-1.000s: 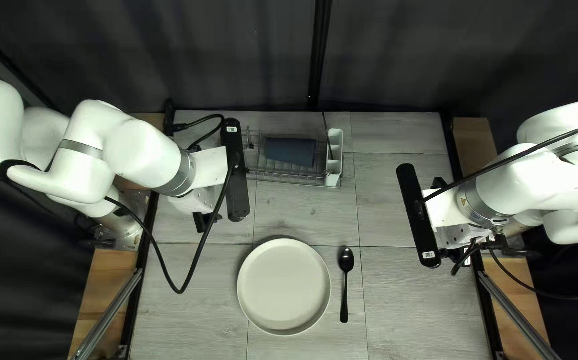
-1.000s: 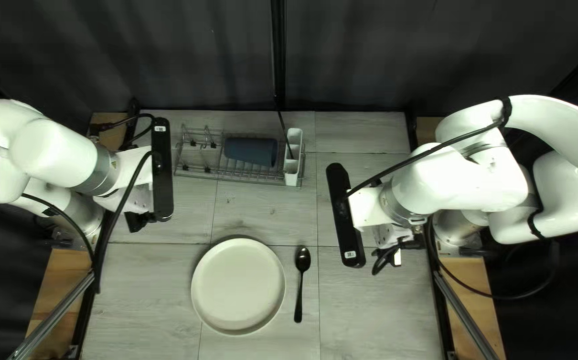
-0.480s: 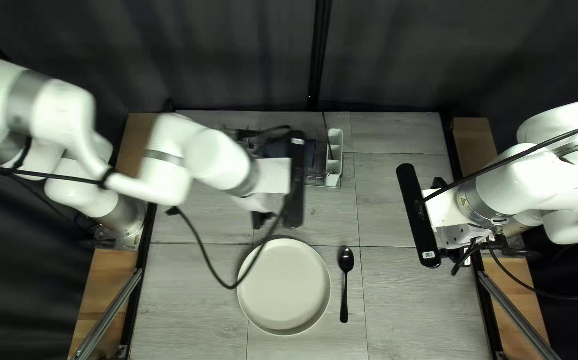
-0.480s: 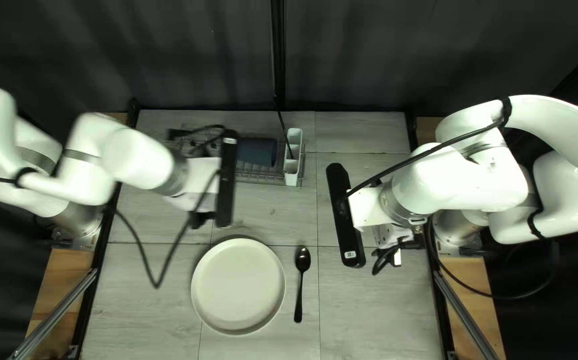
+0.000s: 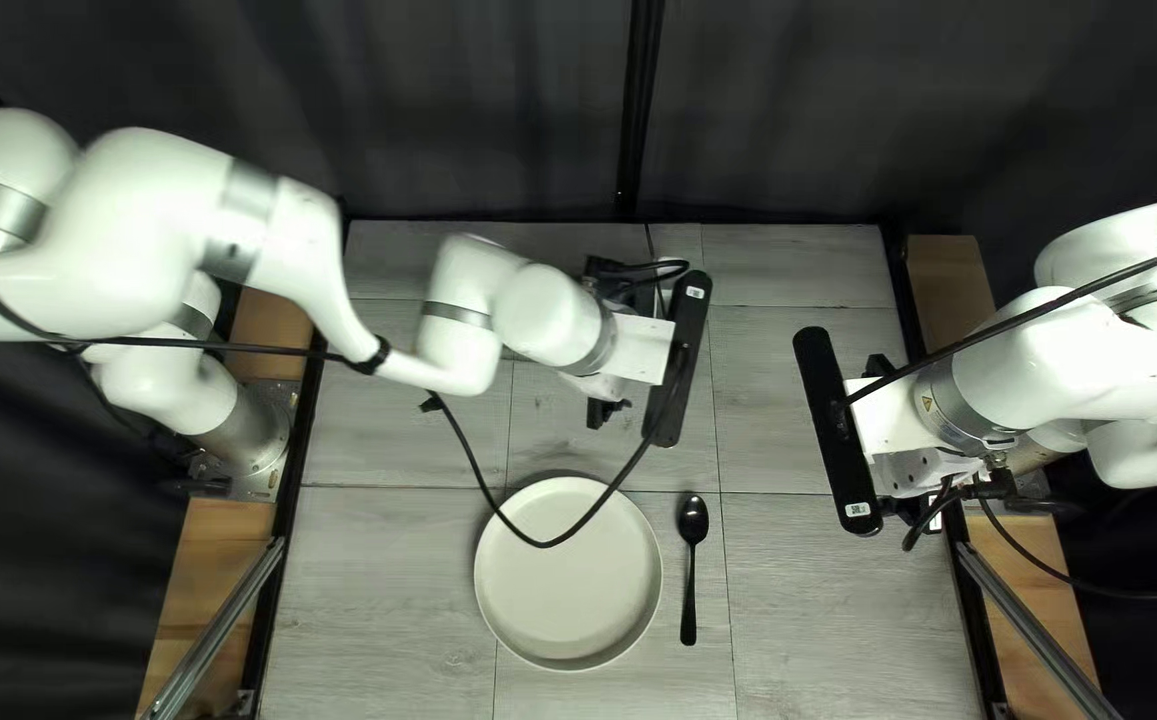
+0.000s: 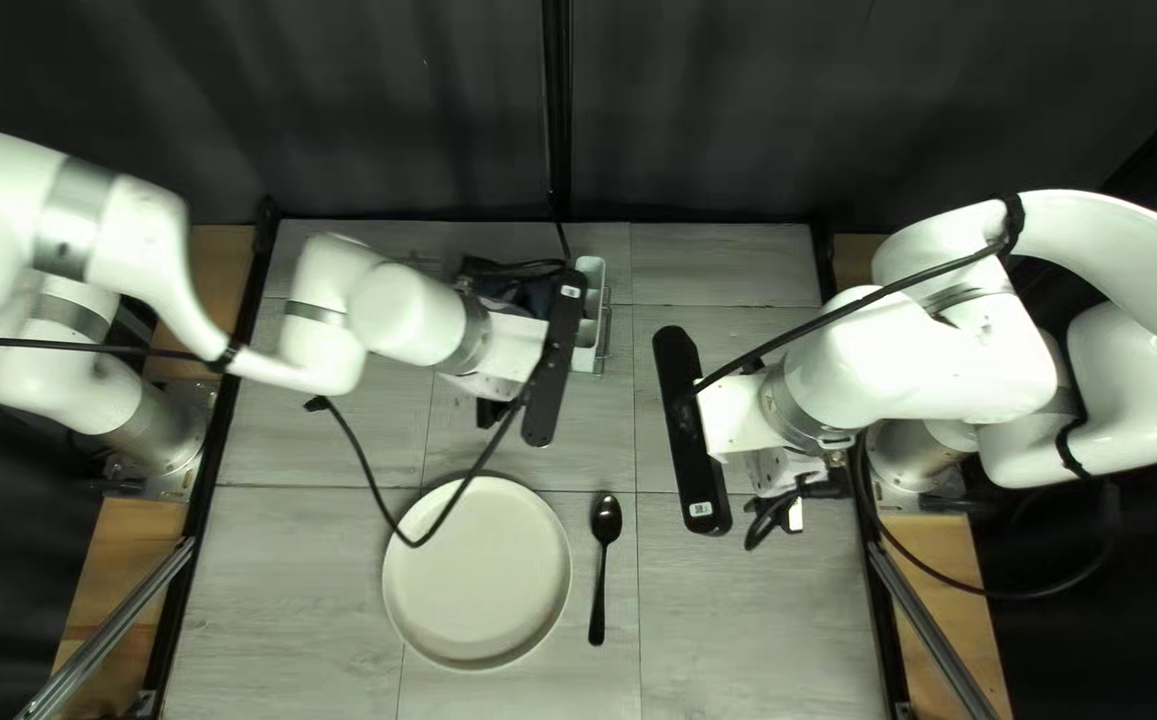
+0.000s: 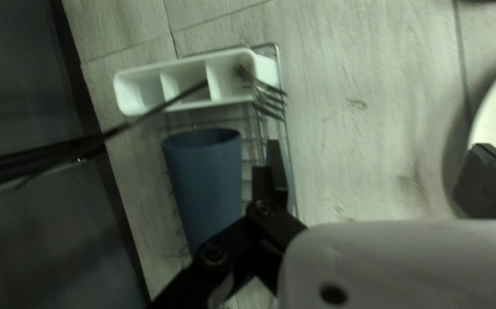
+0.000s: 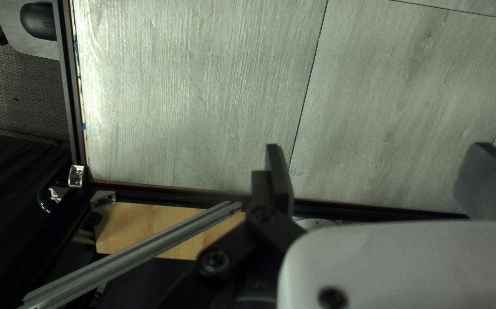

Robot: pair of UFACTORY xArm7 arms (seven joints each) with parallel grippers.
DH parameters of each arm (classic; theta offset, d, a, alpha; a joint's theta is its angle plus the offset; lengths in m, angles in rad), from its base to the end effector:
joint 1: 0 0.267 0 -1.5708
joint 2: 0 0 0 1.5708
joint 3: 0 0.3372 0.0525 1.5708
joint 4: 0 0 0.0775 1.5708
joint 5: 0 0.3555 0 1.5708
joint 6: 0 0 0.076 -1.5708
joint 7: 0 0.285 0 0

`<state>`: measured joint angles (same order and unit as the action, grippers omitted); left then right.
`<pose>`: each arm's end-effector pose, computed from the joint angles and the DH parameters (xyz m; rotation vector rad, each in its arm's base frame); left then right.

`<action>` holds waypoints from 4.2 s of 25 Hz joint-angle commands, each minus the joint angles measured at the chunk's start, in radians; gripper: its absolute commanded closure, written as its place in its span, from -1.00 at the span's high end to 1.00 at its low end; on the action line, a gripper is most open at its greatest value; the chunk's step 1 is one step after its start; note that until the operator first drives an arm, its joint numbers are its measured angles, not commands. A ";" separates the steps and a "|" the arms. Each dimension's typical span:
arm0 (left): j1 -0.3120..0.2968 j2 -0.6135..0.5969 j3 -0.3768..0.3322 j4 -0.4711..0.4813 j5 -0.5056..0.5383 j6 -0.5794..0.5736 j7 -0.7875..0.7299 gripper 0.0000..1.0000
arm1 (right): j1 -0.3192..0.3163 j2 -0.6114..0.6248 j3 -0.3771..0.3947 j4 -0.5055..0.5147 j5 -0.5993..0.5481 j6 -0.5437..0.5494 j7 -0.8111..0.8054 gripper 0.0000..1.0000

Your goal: Pick up and place plate onto table. Place down one fork to the left of the plate. Place spoon and knife to the right of the plate. Place cup above the knife and spoon

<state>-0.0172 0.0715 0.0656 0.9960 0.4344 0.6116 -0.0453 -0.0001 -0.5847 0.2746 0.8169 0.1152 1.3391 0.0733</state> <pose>0.5699 0.0705 0.2074 -2.7845 0.3159 -0.4351 0.2993 0.1073 0.3052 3.1033 0.2127 0.0806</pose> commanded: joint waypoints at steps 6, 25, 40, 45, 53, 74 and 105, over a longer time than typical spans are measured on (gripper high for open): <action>-0.002 0.099 0.029 0.030 0.104 -0.058 -0.094 1.00 | 0.000 0.000 0.000 0.000 0.000 0.000 0.000 1.00; 0.019 0.137 0.047 0.066 0.111 -0.074 -0.081 -1.00 | 0.000 0.000 0.000 0.000 0.000 0.000 0.000 1.00; -0.005 -0.209 0.044 0.045 0.005 0.266 0.039 -1.00 | 0.000 0.000 0.000 0.000 0.000 0.000 0.000 1.00; -0.021 -0.310 0.038 0.093 -0.082 0.499 0.077 -1.00 | 0.000 0.000 0.000 0.000 0.000 0.000 0.000 1.00; -0.040 -0.393 0.026 0.175 -0.223 0.786 0.051 -1.00 | 0.000 0.000 0.000 0.000 0.000 0.000 0.000 1.00; -0.065 -0.626 0.095 -0.249 -0.665 0.659 0.063 -1.00 | 0.000 0.000 0.000 0.000 0.000 0.000 0.000 1.00; -0.243 -0.324 0.275 -0.467 -1.123 0.380 0.660 -1.00 | 0.000 0.000 0.000 0.000 0.000 0.000 0.000 1.00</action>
<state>-0.2579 -0.2678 0.3368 0.5350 -0.6738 1.0041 0.5966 -0.0001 -0.5846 0.2746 0.8169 0.1152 1.3391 0.0733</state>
